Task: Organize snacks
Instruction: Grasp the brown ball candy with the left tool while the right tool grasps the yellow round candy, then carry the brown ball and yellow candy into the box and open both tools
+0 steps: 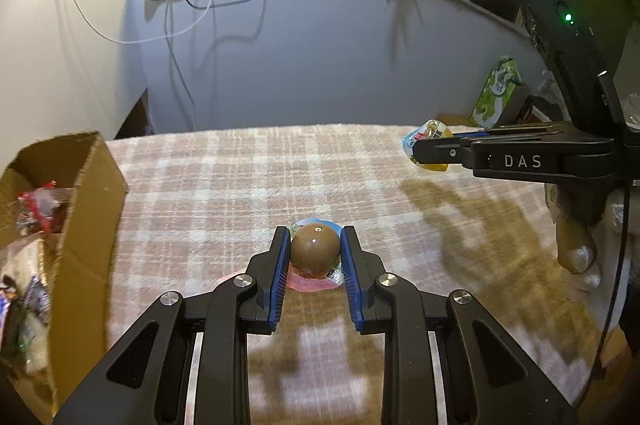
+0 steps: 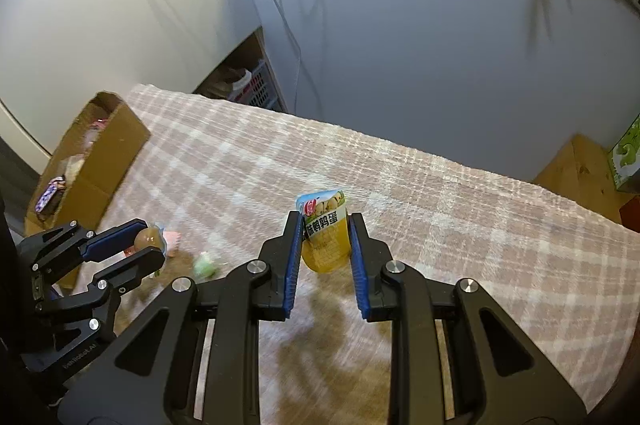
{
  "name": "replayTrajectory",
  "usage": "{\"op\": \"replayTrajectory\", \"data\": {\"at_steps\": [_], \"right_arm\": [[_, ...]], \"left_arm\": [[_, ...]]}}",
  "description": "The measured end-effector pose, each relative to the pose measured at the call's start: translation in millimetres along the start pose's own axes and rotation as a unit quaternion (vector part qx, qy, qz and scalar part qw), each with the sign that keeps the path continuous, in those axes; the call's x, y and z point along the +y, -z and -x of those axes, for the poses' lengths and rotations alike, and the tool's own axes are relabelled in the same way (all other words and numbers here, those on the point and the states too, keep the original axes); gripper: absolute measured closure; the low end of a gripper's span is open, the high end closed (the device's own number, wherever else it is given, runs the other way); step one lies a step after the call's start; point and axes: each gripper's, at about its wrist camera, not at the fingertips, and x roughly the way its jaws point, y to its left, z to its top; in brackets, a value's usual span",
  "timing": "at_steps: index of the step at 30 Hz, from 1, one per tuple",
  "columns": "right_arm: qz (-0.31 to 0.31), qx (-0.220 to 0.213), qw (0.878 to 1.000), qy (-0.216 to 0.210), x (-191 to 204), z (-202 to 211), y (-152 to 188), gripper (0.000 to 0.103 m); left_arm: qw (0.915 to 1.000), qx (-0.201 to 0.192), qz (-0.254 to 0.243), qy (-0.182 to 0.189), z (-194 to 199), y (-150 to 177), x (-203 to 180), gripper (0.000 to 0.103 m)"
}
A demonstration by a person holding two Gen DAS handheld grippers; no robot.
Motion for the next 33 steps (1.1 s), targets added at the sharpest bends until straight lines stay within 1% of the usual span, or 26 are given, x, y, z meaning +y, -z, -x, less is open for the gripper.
{"op": "replayTrajectory", "data": {"at_steps": [8,14,19,23,33], "right_arm": [[0.017,-0.021,1.000,-0.013,31,30,0,0.079],[0.044,-0.034,0.998,-0.029,66,43,-2,0.079],[0.068,-0.038,0.996,-0.043,99,44,-4,0.079],[0.087,-0.041,0.994,-0.056,124,43,-8,0.079],[0.128,-0.036,0.988,-0.081,184,34,-19,0.079]], "left_arm": [[0.9996,-0.028,0.007,0.001,40,9,8,0.079],[0.9988,-0.046,0.010,-0.014,71,20,20,0.079],[0.9977,-0.058,0.024,-0.028,91,25,38,0.079],[0.9962,-0.064,0.037,-0.046,105,33,59,0.079],[0.9908,-0.071,0.073,-0.089,134,57,106,0.079]]}}
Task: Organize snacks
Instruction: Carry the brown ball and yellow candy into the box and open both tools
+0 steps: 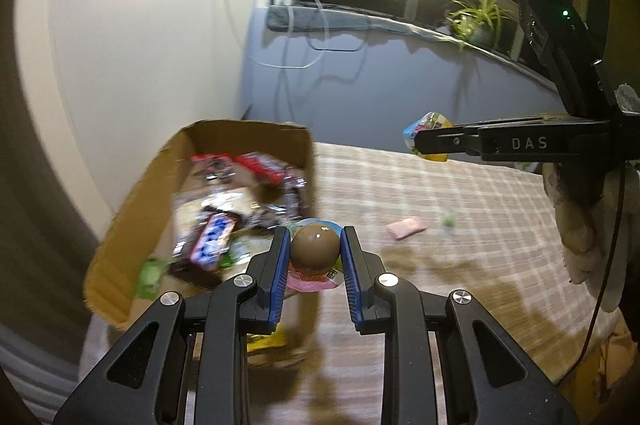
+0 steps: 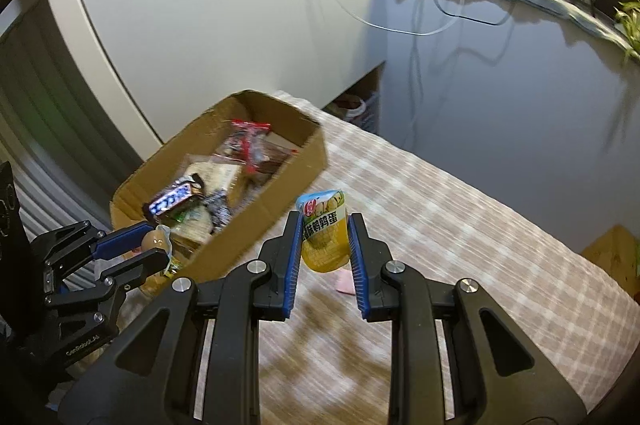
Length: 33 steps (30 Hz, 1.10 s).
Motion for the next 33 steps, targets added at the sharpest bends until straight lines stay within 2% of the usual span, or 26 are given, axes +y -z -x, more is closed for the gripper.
{"op": "replayTrajectory", "data": {"at_steps": [19,33], "right_arm": [[0.049,0.043,0.997,-0.036,73,-69,-28,0.079],[0.058,0.066,0.995,-0.047,91,-97,-32,0.079]], "left_arm": [[0.9968,0.005,0.057,-0.056,10,18,87,0.079],[0.9962,0.013,0.065,-0.055,2,17,101,0.078]]}}
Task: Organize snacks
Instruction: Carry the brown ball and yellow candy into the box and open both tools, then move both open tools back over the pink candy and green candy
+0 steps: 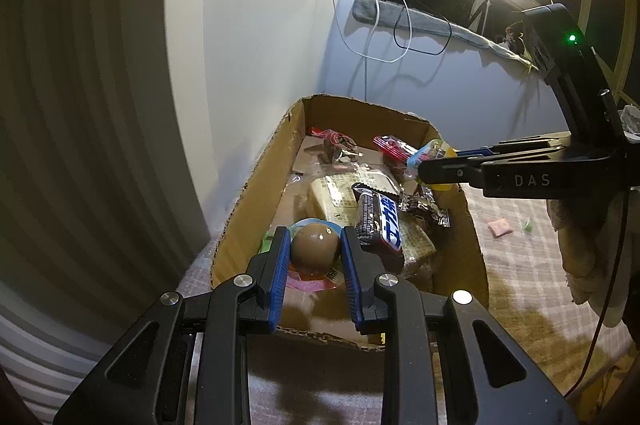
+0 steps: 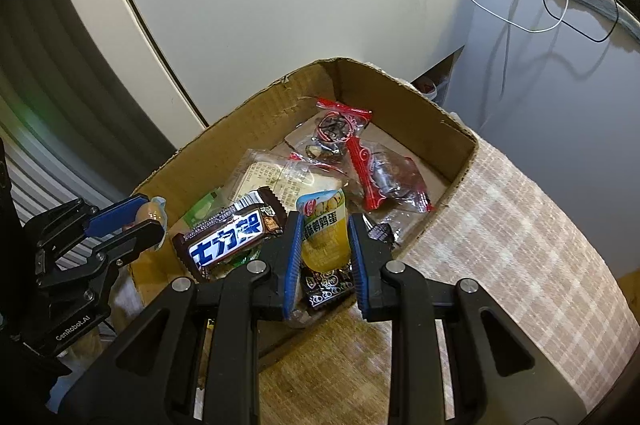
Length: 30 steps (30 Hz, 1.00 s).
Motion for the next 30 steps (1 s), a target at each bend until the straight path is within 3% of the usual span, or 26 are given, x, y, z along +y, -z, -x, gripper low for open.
{"op": "replayTrajectory", "data": {"at_steps": [3,4,5,7,8,9,30], "right_arm": [[0.002,-0.003,1.000,-0.002,2,-1,-1,0.079],[0.003,-0.004,1.000,-0.002,2,0,-1,0.079],[0.003,-0.005,1.000,-0.003,3,0,-1,0.078],[0.003,-0.006,1.000,-0.001,3,0,-2,0.059],[0.003,-0.010,1.000,-0.001,3,1,-2,0.043],[0.003,-0.015,1.000,-0.002,3,3,-1,0.037],[0.001,-0.032,0.999,0.003,4,23,2,0.037]], "left_arm": [[1.0000,-0.001,-0.001,0.000,-1,0,-1,0.078],[1.0000,-0.001,-0.001,0.000,0,0,-2,0.076],[1.0000,-0.001,-0.001,0.000,1,0,-2,0.067],[1.0000,-0.003,0.001,-0.001,2,-1,-3,0.047],[1.0000,-0.006,0.001,-0.001,2,-1,-3,0.045],[1.0000,-0.007,0.001,-0.001,3,-1,-3,0.045],[0.9998,-0.016,-0.010,-0.005,14,-4,-18,0.045]]}}
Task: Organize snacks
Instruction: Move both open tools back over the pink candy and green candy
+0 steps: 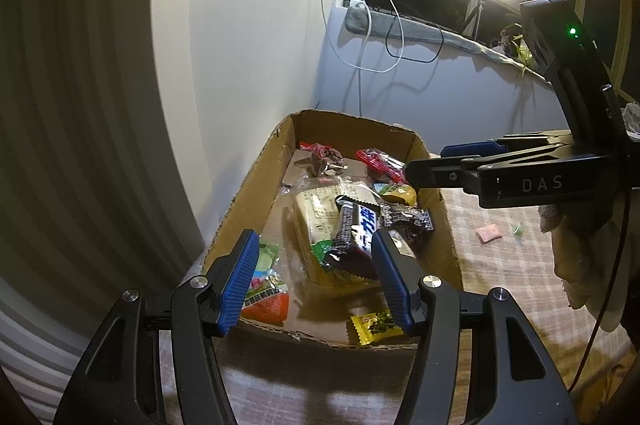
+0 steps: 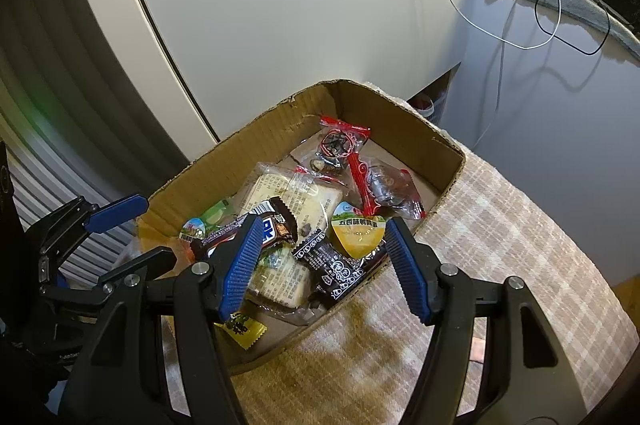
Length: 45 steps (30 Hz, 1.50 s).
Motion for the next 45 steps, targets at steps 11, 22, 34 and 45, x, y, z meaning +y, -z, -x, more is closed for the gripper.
{"op": "replayTrajectory", "data": {"at_steps": [11,22,34,45], "right_arm": [[-0.012,-0.014,1.000,0.003,-18,23,11,0.037],[-0.042,-0.023,0.999,0.022,-61,50,34,0.037],[-0.063,0.030,0.997,0.031,-133,43,82,0.045],[-0.020,0.087,0.994,0.069,-153,20,111,0.062]], "left_arm": [[0.9998,-0.004,-0.016,0.009,5,-3,-23,0.045],[0.9985,-0.004,-0.038,0.039,3,-7,-64,0.045],[0.9908,0.022,-0.079,0.107,-10,0,-127,0.055],[0.9811,0.077,-0.096,0.150,-56,4,-177,0.076]]}}
